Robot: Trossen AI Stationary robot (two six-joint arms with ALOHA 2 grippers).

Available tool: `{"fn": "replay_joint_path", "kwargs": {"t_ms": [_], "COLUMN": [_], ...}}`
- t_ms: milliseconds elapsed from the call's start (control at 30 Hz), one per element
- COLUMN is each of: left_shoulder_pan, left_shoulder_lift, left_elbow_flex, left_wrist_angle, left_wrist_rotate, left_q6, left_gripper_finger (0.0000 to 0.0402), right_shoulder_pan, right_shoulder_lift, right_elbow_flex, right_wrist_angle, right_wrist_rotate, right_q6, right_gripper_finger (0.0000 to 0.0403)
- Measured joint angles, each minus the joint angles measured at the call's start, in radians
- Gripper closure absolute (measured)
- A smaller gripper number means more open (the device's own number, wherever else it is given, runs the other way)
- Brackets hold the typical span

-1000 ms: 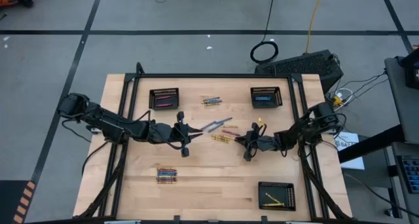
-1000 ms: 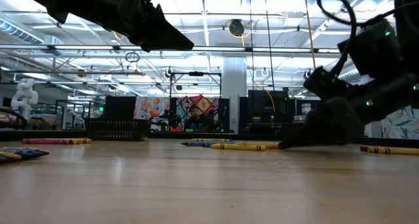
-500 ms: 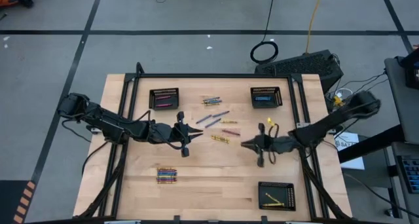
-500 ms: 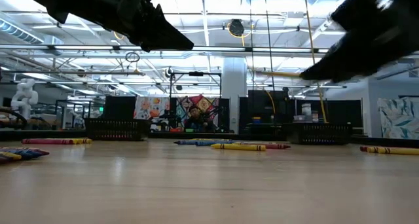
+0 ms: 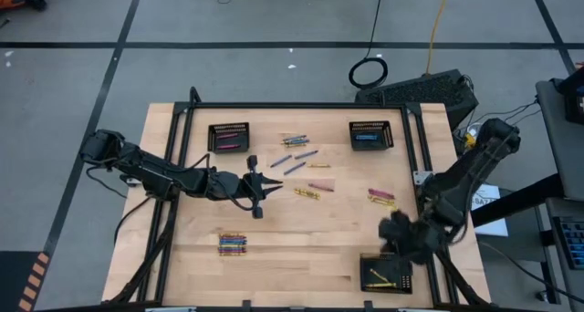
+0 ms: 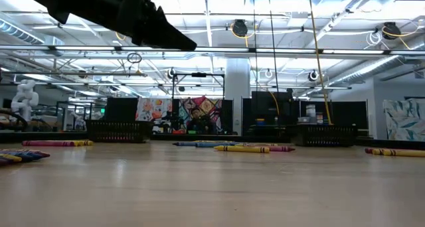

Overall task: Sort crayons
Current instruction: Put the yellow crayon into the bottom black bin, then adjust the blue crayon

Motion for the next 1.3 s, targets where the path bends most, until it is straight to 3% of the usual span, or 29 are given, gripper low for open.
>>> {"fn": "replay_joint_path", "kwargs": {"t_ms": [200,433,667,900,1033,1200,1300], "left_shoulder_pan": [0.009,0.008,0.008,0.005,0.000,0.019,0.050], "left_shoulder_lift": [0.000,0.000,0.000,0.000,0.000,0.000,-0.001], "left_elbow_flex": [0.000,0.000,0.000,0.000,0.000,0.007,0.019], "left_wrist_angle": [0.019,0.018,0.032,0.034,0.079,0.090,0.008], "left_wrist_rotate": [-0.001,0.000,0.000,0.000,-0.001,-0.062,-0.083], "left_q6": [0.071,0.072,0.071,0.062,0.011,-0.154,-0.268], "left_gripper_finger": [0.0357,0.0357,0.0357,0.0357,0.0357,0.0357,0.0357], "right_shoulder_pan": [0.140,0.179,0.179,0.167,0.093,-0.163,-0.364], "right_shoulder_lift": [0.153,0.258,0.202,0.047,-0.030,-0.057,-0.050], "right_elbow_flex": [0.000,0.000,0.000,0.000,0.000,0.000,-0.007], "right_wrist_angle": [0.164,0.105,0.046,-0.023,-0.069,-0.188,-0.160], "right_wrist_rotate": [-0.044,-0.043,0.060,0.090,0.181,0.387,0.433], "right_q6": [0.366,0.474,0.508,0.500,0.318,-0.174,-0.531], "right_gripper_finger": [0.0400,0.0381,0.0360,0.0300,0.0279,0.0282,0.0296]}}
